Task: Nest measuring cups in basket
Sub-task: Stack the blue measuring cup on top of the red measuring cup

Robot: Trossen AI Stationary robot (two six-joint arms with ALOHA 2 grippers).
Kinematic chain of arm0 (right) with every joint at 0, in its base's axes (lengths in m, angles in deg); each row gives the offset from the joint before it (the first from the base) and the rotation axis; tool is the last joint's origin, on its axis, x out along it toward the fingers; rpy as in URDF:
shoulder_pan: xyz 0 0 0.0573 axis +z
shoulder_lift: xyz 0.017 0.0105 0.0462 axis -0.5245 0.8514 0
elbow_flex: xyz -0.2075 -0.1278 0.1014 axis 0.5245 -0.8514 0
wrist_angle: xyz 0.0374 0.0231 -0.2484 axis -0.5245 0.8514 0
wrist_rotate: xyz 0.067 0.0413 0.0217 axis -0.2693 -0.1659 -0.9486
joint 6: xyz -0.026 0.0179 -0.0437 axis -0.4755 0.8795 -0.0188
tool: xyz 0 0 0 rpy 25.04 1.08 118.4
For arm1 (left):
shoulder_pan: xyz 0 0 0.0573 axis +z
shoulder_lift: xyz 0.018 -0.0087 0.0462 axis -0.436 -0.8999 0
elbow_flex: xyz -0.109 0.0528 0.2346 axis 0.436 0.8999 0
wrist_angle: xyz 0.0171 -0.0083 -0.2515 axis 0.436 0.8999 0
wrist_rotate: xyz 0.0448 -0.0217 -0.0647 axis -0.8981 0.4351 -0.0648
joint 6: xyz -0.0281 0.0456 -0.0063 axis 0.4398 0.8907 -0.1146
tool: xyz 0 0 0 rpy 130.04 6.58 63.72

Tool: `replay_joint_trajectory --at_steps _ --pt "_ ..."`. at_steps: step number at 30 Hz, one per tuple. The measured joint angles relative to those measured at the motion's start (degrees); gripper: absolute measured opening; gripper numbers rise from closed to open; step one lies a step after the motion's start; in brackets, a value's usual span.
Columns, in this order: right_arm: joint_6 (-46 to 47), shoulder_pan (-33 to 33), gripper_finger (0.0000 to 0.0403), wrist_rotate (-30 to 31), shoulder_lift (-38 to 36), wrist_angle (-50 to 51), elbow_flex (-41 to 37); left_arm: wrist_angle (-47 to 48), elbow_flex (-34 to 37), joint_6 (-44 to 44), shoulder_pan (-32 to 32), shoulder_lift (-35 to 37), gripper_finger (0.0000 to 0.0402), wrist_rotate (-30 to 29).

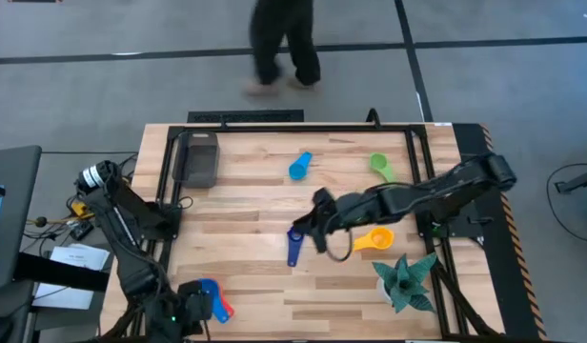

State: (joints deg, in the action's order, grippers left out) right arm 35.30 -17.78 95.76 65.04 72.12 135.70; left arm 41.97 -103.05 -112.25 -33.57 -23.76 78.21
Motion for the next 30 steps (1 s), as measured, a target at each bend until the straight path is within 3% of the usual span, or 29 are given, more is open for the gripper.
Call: replay_joint_trajectory --at_steps 7,11,17,30 --pt "-7.48 0.56 0.0118 -0.33 14.0 2.09 13.83 -3.61 0.02 1.14 -0.58 -7.44 0.001 0.42" --pt "-9.26 0.78 0.0118 -5.01 21.45 3.32 20.79 -3.59 0.03 1.39 -0.46 -9.8 0.0003 -1.24" --pt "-9.02 1.33 0.0118 -10.92 30.19 6.49 29.11 -2.22 0.04 2.65 -0.34 -11.9 0.0 -5.66" --pt "-4.35 1.44 0.0118 -17.48 47.83 6.98 41.83 4.48 0.04 7.19 2.55 -12.22 0.0 -6.68"
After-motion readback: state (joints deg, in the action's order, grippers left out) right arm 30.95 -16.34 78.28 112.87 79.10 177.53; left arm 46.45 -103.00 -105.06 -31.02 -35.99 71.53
